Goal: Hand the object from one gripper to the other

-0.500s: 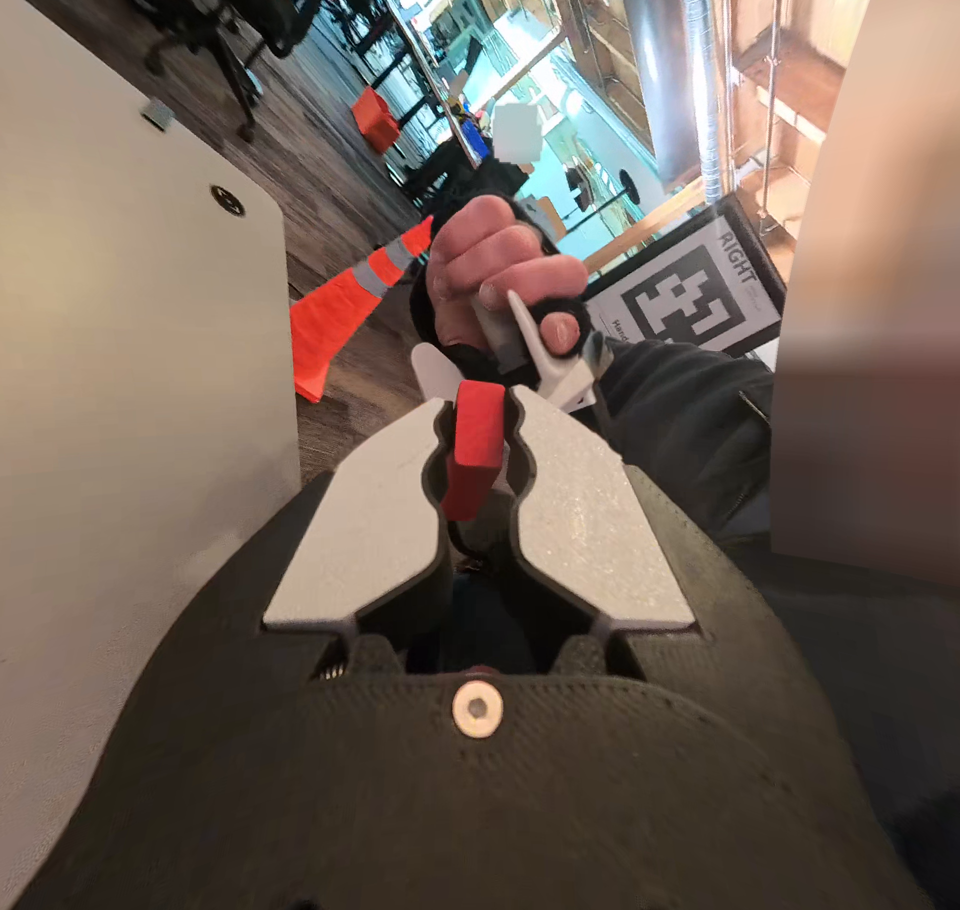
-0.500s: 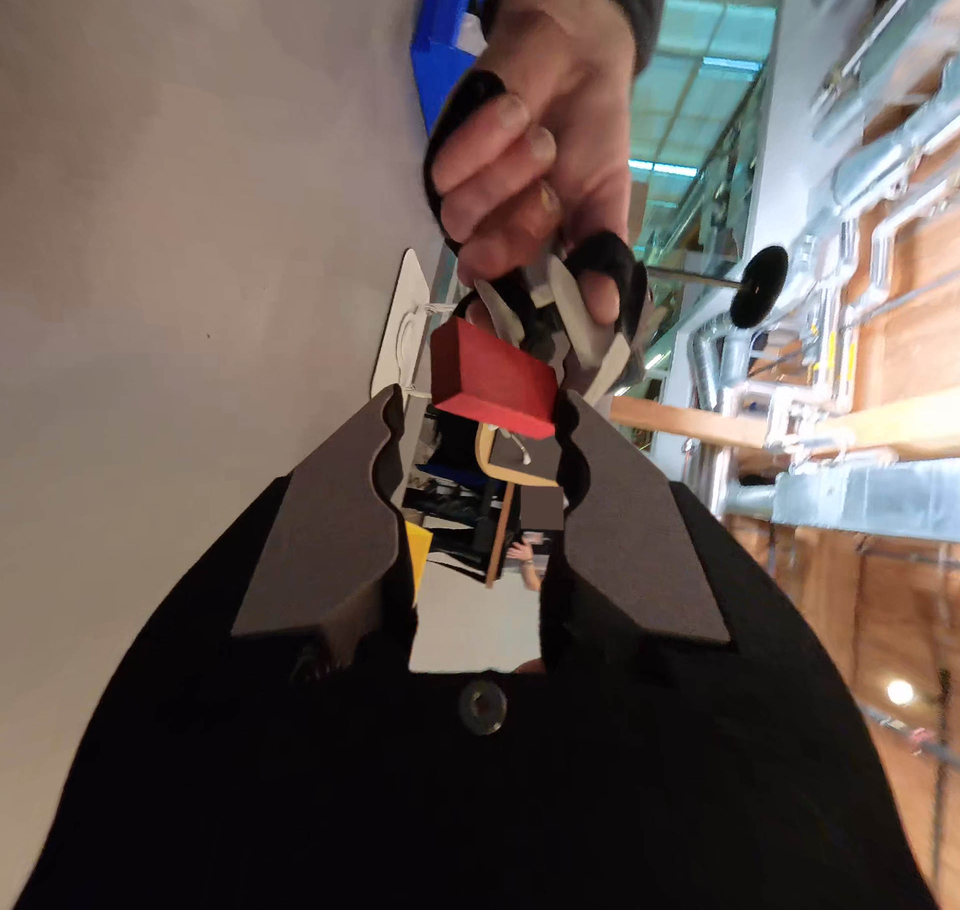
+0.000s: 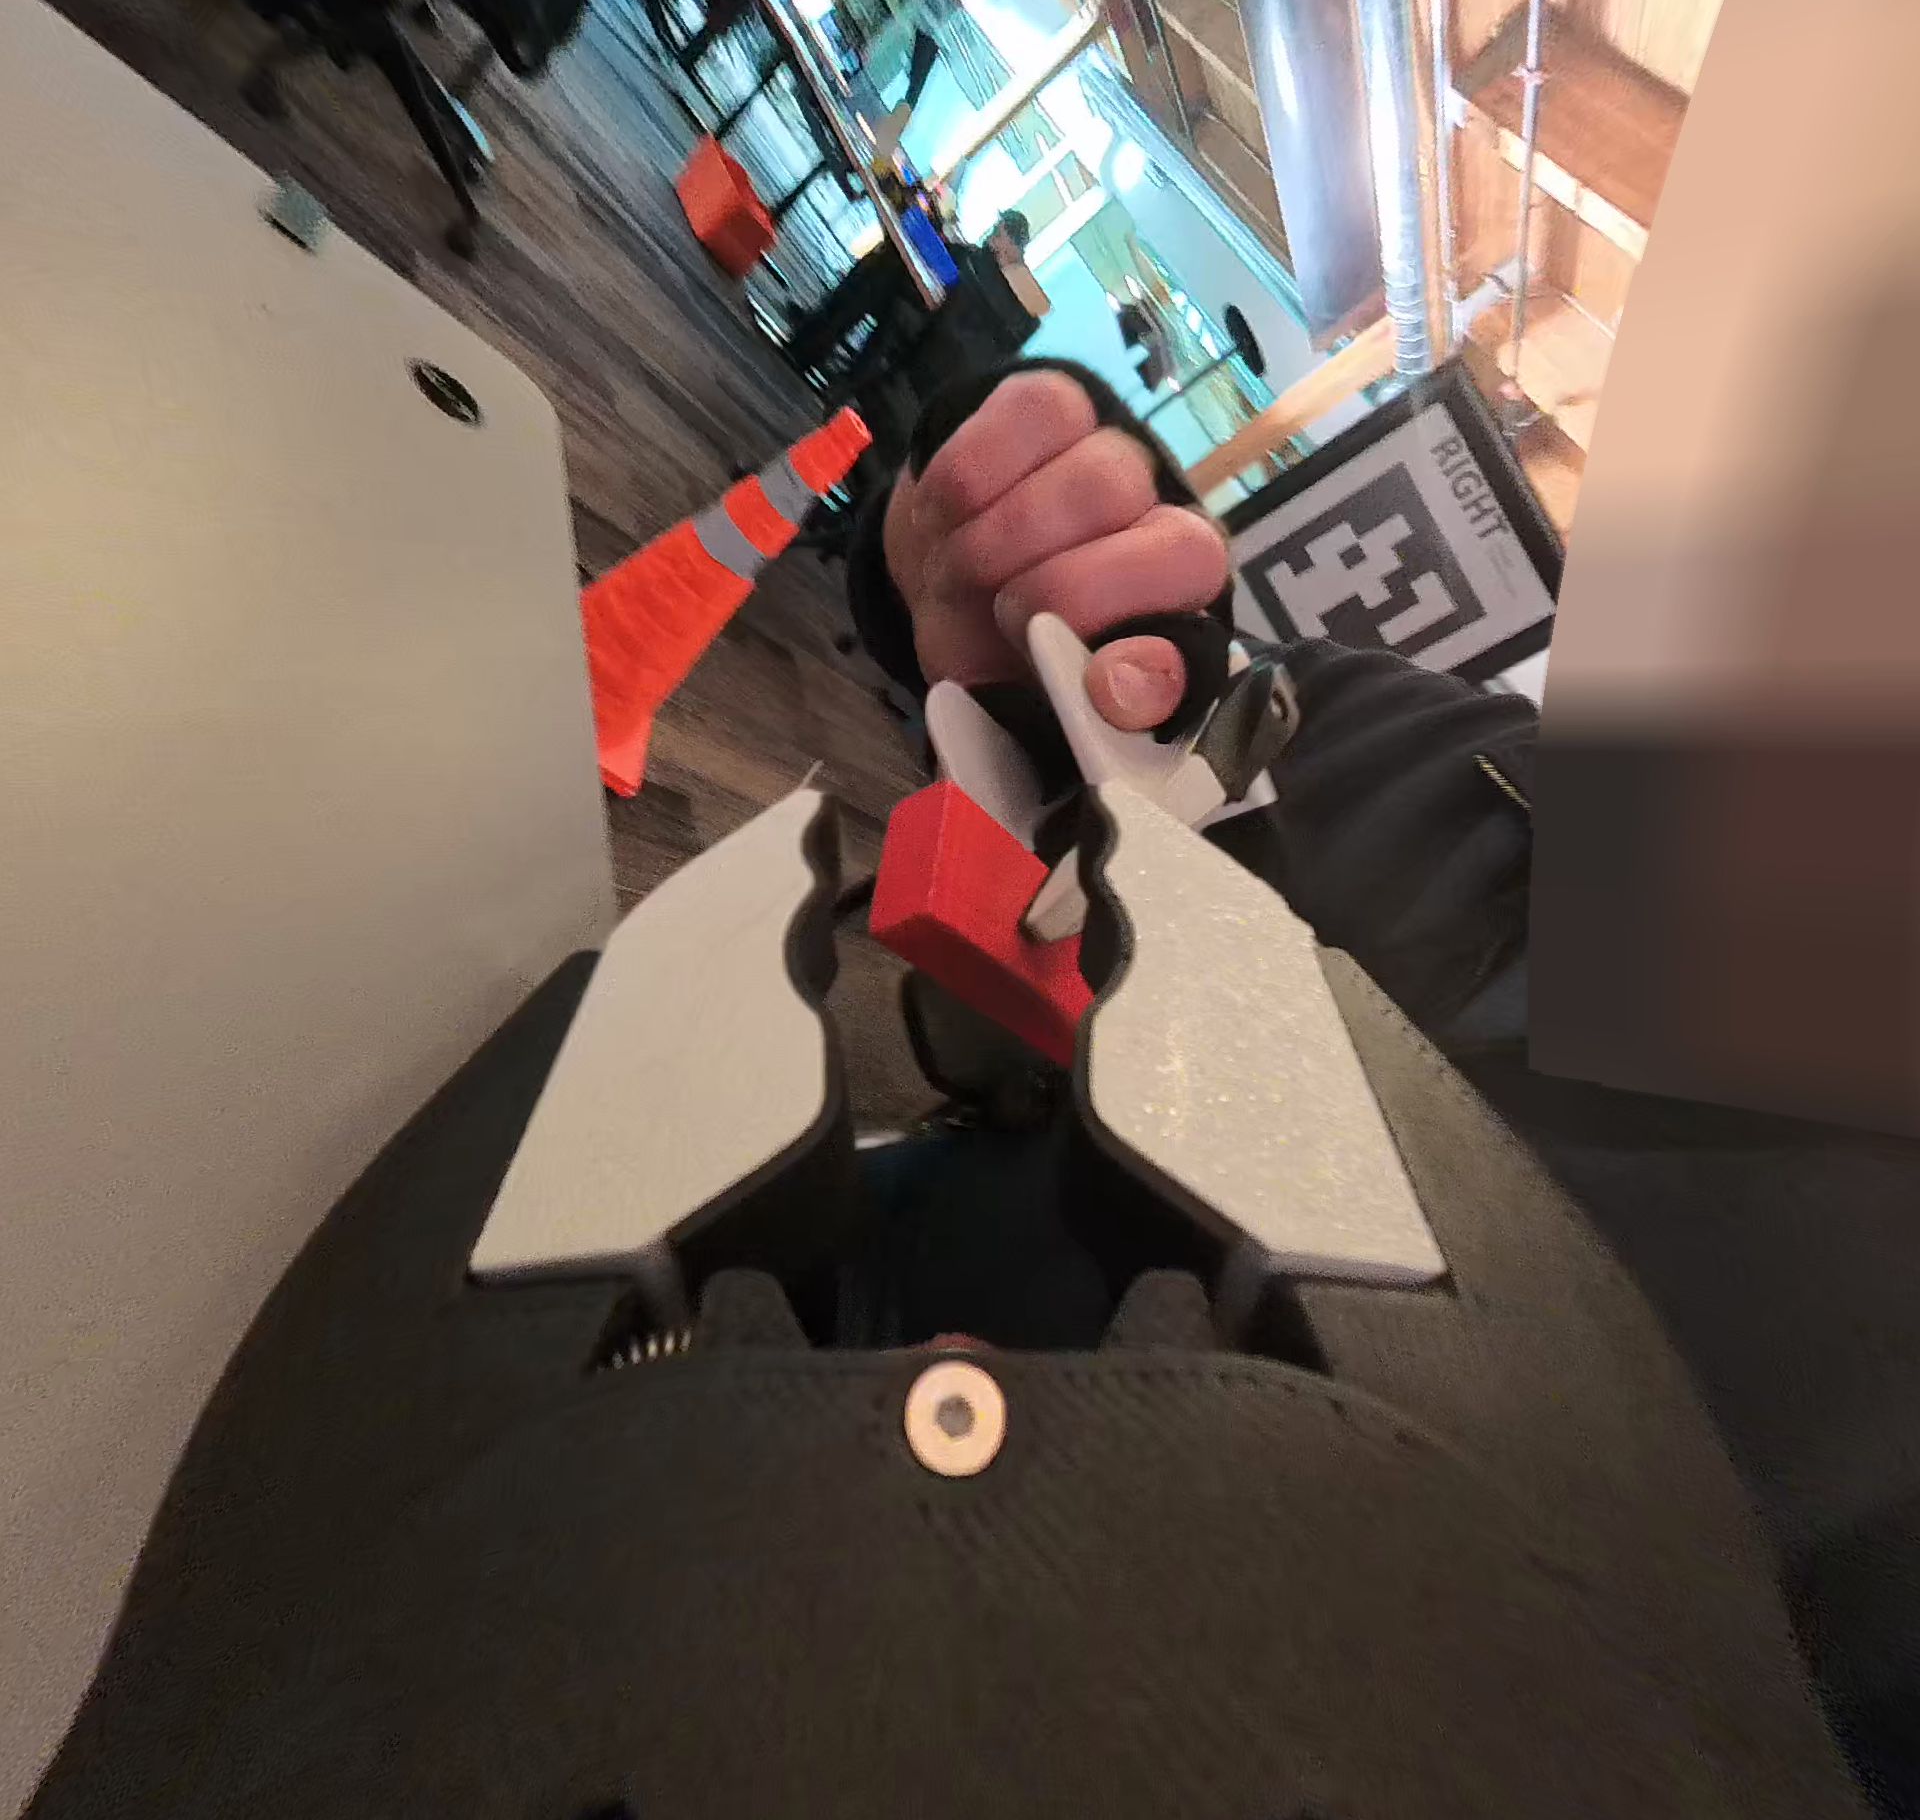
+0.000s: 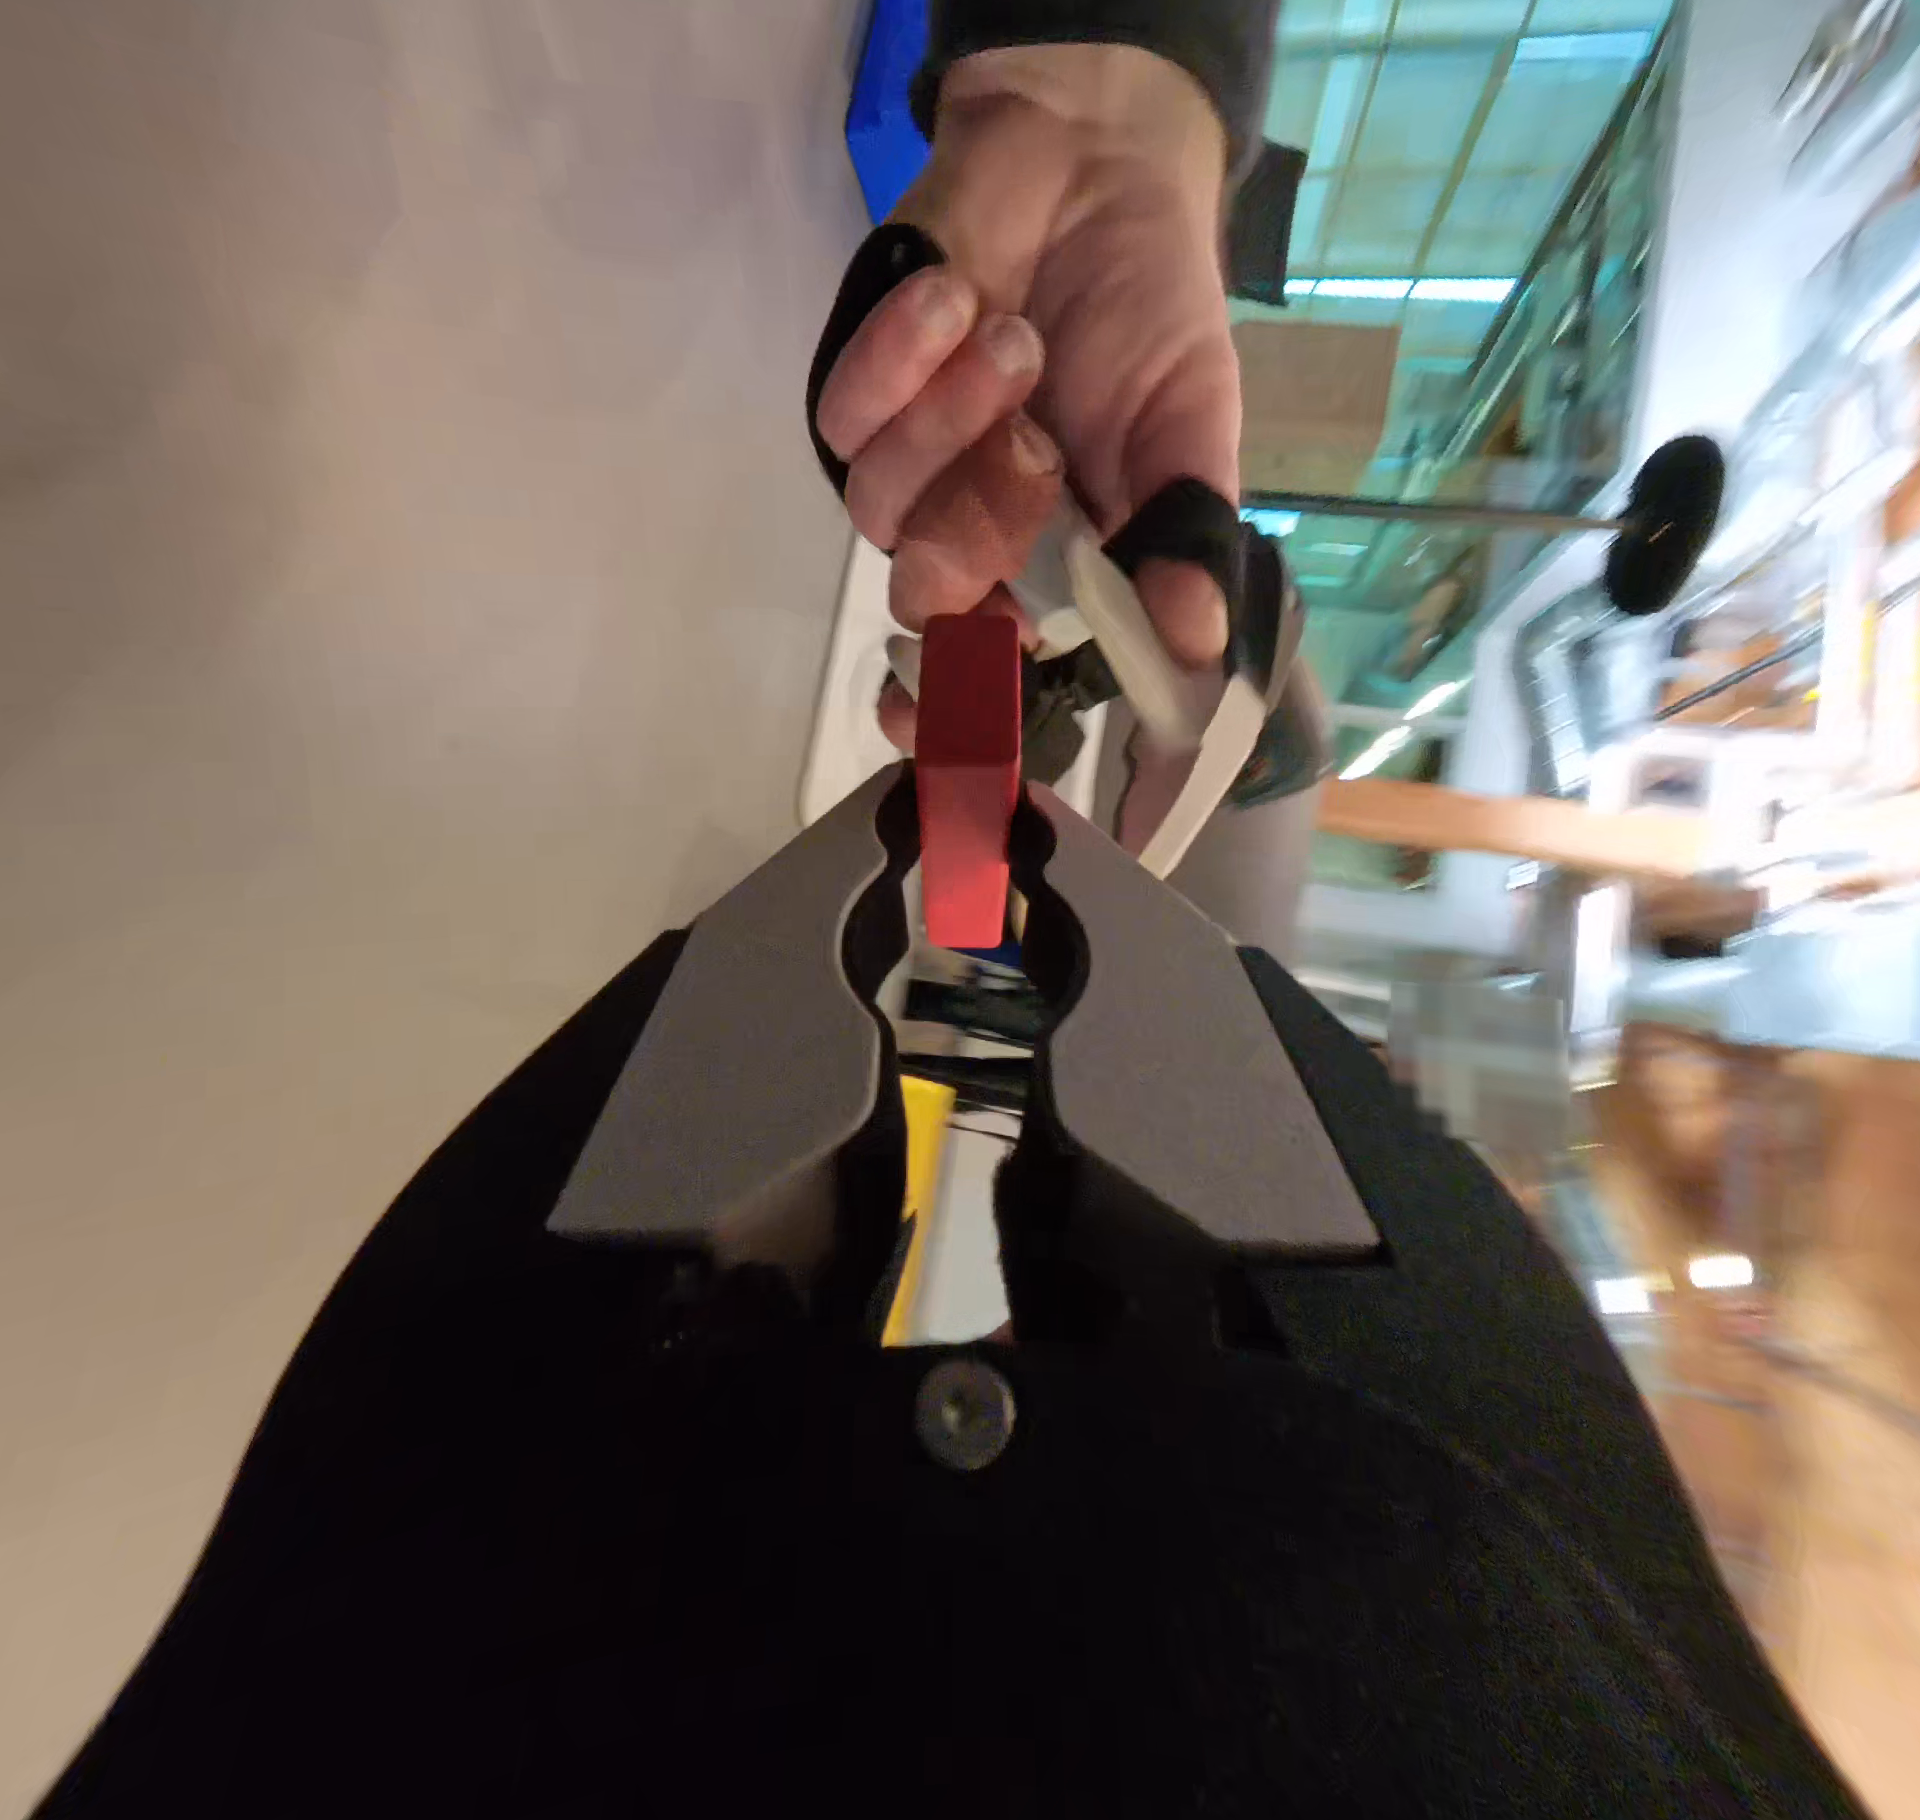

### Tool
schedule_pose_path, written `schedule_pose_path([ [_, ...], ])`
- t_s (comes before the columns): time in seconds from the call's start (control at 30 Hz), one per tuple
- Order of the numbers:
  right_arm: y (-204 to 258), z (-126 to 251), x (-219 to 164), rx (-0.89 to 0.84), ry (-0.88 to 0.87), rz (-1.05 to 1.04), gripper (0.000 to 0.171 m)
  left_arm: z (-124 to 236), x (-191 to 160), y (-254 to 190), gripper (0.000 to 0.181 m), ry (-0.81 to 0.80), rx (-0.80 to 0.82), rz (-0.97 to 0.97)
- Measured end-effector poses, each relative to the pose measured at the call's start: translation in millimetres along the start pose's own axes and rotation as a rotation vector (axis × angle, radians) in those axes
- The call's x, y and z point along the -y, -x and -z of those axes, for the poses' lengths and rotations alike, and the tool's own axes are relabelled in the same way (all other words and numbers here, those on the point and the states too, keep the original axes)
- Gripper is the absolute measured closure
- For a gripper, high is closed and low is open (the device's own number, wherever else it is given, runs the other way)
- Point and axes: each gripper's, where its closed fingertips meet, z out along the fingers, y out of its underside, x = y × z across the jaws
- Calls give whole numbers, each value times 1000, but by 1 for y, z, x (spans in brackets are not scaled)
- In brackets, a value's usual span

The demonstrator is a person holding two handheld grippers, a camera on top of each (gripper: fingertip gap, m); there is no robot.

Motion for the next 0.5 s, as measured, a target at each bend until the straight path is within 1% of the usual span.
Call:
schedule_pose_path([
  [0.07,3,0,0,34,-45,-209,158,9,4,4,125,-34,63,-74],
  [0.13,7,-2,-2,87,-87,-432,158,16,5,4,114,-52,135,-202],
  [0.2,5,-2,-4,101,-141,-614,157,16,3,2,102,-47,210,-322],
  [0.3,6,-6,-7,158,-191,-844,158,12,-5,9,85,20,410,-548],
  [0.37,8,-7,-2,271,-276,-1071,158,10,-9,10,85,63,544,-781],
  [0.47,-2,1,2,460,-481,-1447,158,7,-18,11,84,207,742,-1218],
  [0.5,-5,3,2,526,-529,-1547,158,4,-22,13,83,259,787,-1327],
])
